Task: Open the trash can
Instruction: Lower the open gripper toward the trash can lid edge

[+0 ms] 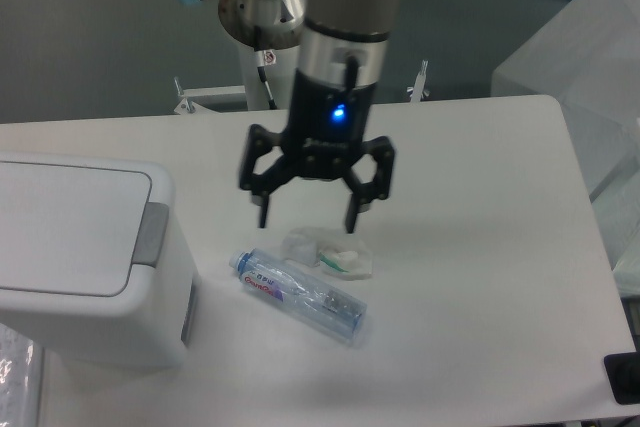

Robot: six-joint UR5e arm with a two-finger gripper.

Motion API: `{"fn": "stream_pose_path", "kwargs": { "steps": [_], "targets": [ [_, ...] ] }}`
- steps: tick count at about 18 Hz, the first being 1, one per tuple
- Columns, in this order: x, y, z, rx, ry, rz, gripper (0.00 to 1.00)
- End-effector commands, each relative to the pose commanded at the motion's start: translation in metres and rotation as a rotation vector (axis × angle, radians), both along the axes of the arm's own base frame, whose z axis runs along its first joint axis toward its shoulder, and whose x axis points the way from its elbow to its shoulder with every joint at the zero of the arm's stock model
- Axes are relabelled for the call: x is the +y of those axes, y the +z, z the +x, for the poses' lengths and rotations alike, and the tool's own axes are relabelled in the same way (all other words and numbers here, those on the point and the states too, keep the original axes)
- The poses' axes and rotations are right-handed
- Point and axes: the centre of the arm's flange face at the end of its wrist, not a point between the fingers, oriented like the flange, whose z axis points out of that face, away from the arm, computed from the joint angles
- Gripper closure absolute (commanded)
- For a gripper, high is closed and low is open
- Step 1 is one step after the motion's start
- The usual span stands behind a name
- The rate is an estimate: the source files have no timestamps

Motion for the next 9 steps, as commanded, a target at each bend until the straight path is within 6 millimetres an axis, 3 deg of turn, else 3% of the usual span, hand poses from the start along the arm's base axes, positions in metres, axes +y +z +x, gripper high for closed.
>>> {"fn": "stream_pose_path", "kwargs": {
  "steps": [2, 9],
  "targets": [
    [0.006, -0.009, 0.013, -0.009, -0.026, -0.011, 0.00],
    [0.013, -0.024, 0.032, -0.038, -0.055, -0.030, 0.00]
  ]
}}
